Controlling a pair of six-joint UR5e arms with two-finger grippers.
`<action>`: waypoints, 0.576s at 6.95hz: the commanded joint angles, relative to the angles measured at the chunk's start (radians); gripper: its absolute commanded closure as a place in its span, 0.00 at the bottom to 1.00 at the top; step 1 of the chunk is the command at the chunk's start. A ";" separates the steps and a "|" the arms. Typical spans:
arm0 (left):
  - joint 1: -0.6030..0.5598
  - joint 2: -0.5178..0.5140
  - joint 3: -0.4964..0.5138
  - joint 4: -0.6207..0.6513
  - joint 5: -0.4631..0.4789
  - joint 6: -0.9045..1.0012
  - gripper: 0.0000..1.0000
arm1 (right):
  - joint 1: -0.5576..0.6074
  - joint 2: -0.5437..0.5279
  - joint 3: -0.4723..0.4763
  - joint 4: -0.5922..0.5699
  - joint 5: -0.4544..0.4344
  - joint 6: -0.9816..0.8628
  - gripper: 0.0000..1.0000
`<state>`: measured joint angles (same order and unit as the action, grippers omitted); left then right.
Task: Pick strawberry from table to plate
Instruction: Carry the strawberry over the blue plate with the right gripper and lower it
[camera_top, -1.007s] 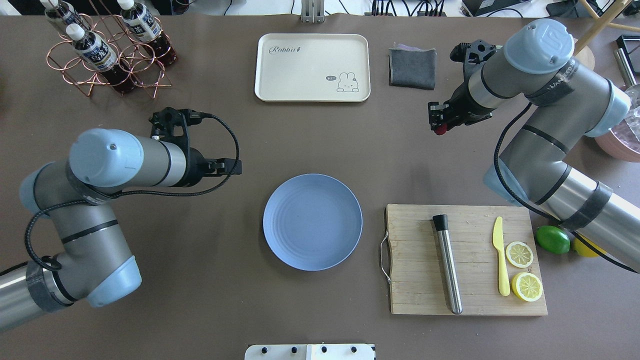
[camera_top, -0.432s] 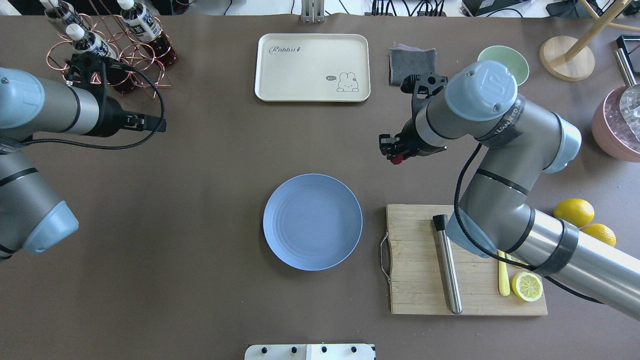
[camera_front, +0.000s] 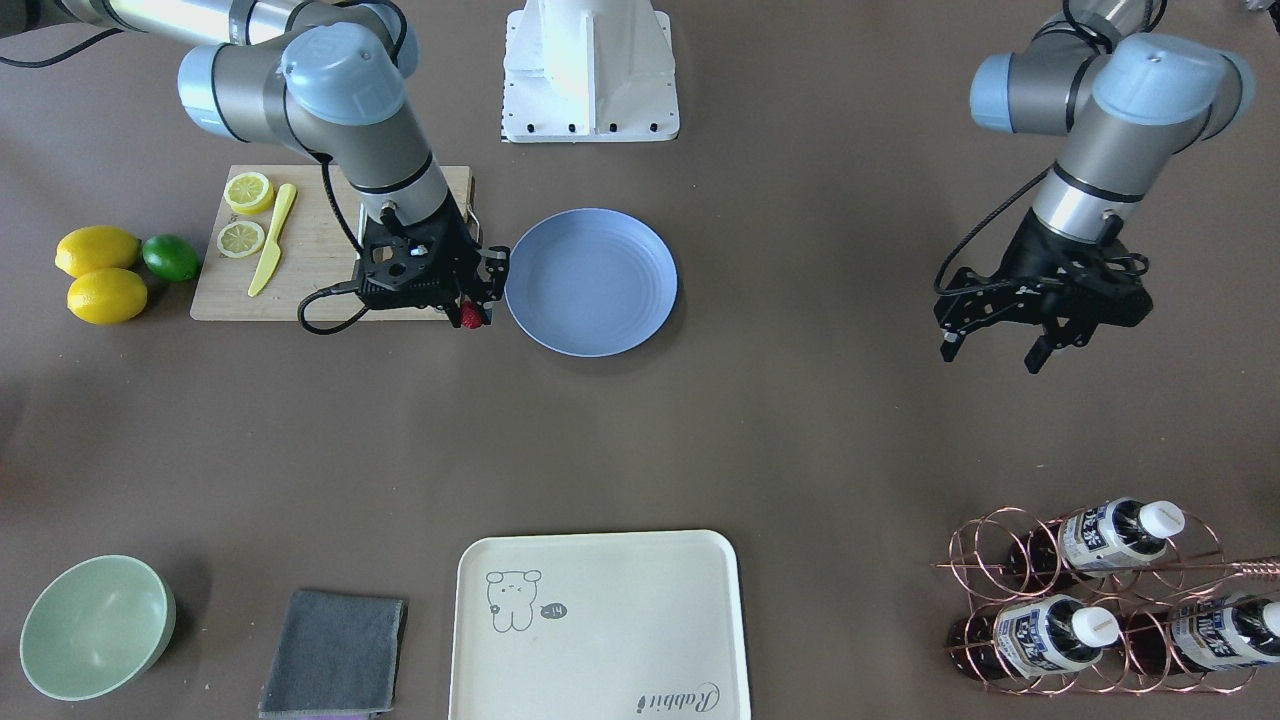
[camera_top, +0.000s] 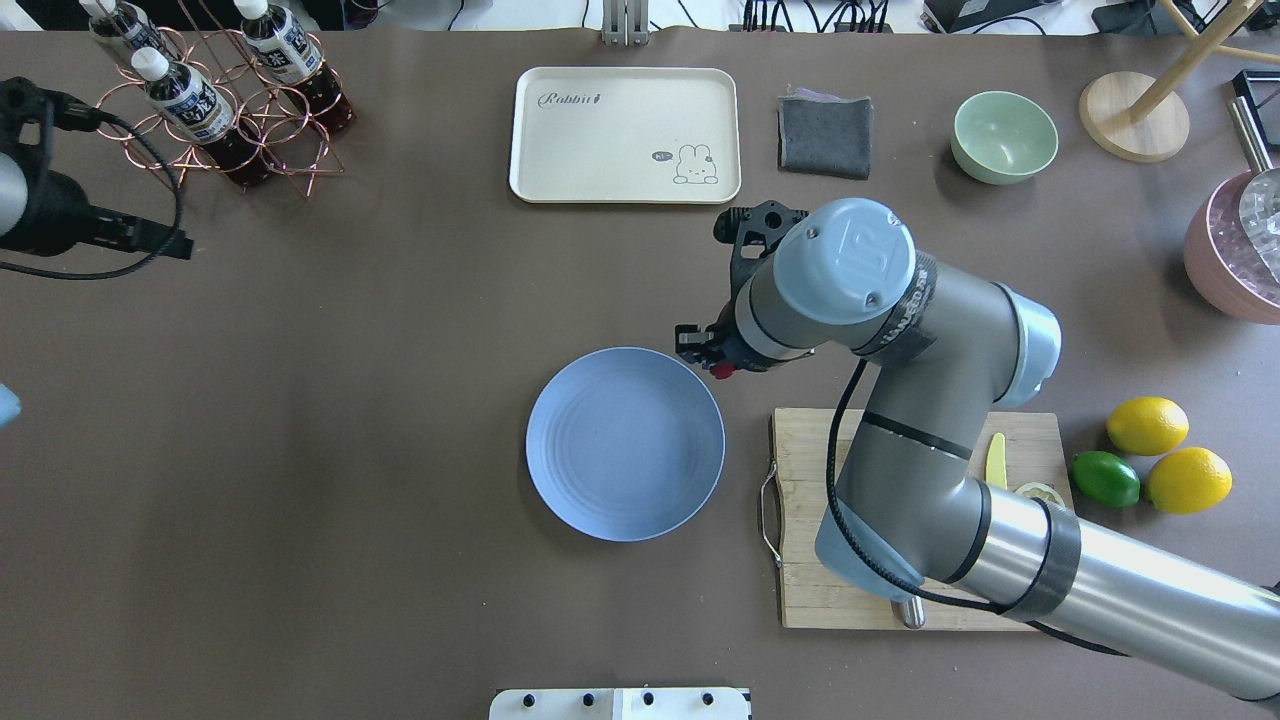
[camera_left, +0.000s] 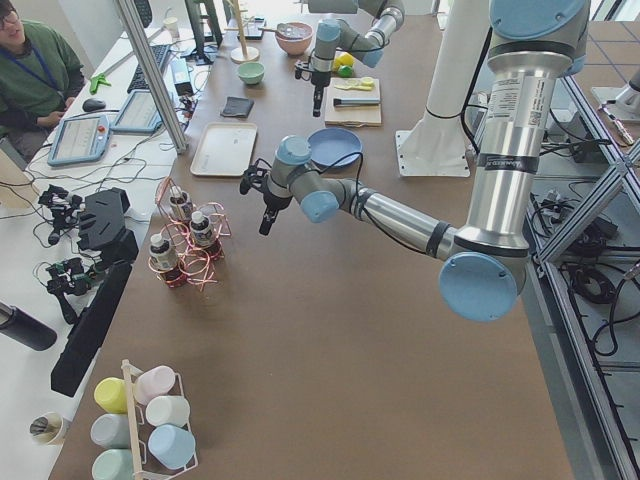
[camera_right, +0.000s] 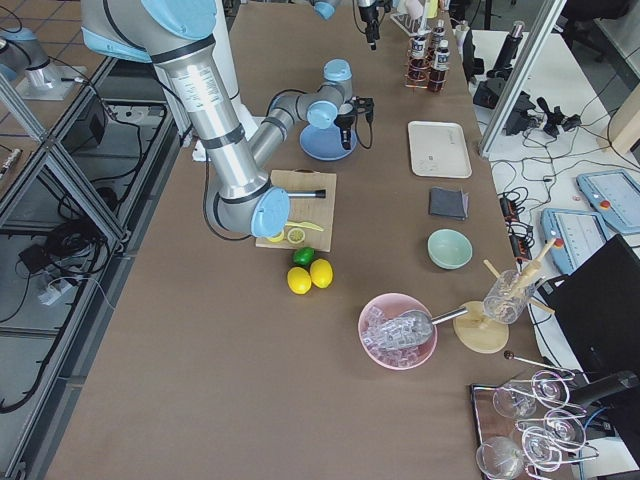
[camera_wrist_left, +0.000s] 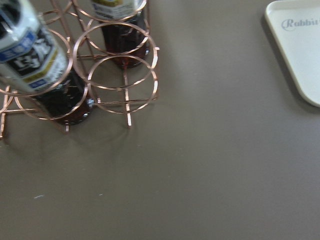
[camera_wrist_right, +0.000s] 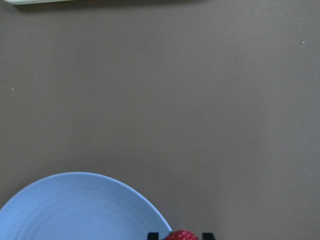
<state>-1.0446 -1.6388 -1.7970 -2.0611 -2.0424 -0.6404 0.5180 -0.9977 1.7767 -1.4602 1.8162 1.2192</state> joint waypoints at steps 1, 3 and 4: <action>-0.141 0.088 0.063 0.018 -0.123 0.180 0.02 | -0.119 0.025 -0.009 -0.016 -0.092 0.054 1.00; -0.221 0.132 0.073 0.021 -0.153 0.328 0.02 | -0.182 0.025 -0.019 -0.008 -0.155 0.068 1.00; -0.229 0.131 0.080 0.021 -0.153 0.329 0.02 | -0.191 0.043 -0.029 -0.006 -0.162 0.068 1.00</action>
<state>-1.2497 -1.5165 -1.7254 -2.0411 -2.1883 -0.3419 0.3491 -0.9684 1.7580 -1.4697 1.6736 1.2826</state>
